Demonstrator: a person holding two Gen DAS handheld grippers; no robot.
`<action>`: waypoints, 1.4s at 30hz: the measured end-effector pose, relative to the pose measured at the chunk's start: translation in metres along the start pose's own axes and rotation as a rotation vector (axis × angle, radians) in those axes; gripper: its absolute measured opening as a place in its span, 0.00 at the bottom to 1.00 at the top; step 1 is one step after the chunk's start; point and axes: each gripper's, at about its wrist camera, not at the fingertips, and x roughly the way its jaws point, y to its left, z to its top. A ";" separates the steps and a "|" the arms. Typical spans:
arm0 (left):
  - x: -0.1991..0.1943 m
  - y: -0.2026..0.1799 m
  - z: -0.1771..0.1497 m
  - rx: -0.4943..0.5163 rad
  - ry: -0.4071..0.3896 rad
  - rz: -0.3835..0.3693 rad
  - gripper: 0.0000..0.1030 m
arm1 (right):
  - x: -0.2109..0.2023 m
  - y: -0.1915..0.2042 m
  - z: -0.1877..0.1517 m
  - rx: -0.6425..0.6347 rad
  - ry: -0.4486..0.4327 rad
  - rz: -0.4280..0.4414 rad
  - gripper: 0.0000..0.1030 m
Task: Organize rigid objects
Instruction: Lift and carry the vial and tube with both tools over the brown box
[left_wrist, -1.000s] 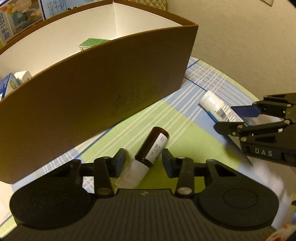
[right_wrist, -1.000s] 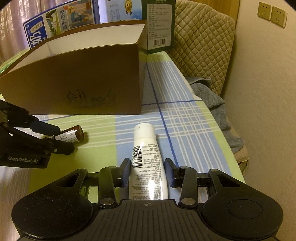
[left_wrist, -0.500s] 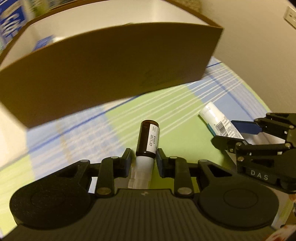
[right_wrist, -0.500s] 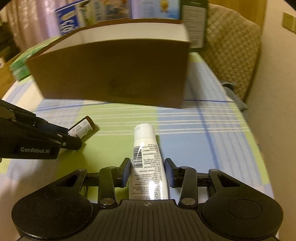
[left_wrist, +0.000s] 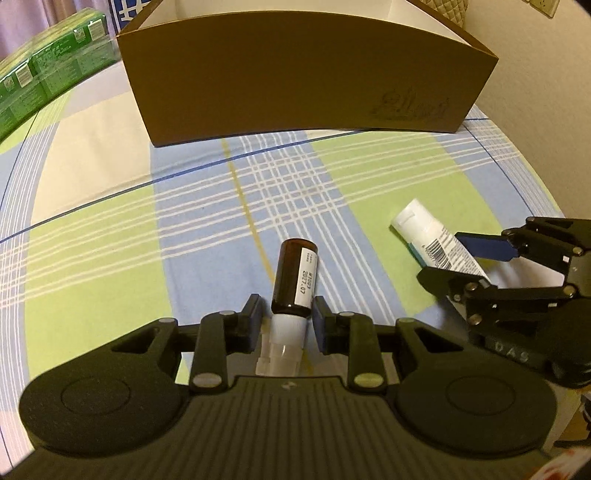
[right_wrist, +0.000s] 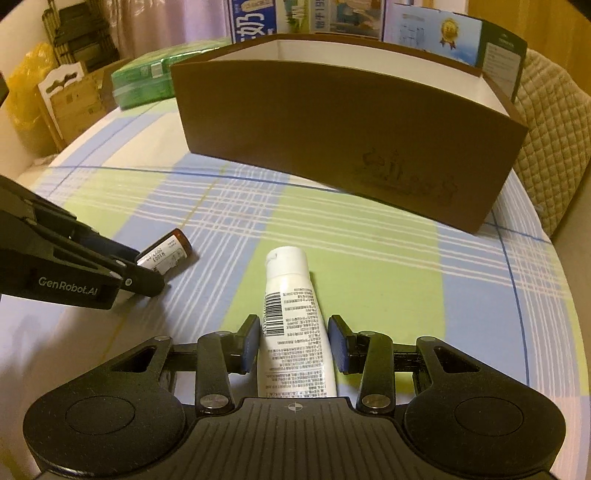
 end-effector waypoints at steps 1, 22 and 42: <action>0.002 -0.001 0.000 0.001 -0.002 -0.002 0.24 | 0.001 0.001 0.000 -0.006 0.001 -0.003 0.36; -0.006 0.000 -0.005 0.030 -0.005 -0.019 0.19 | 0.005 0.007 0.007 0.015 0.031 -0.050 0.34; -0.044 0.012 0.005 -0.018 -0.071 -0.013 0.19 | -0.019 0.017 0.019 0.053 0.005 0.011 0.33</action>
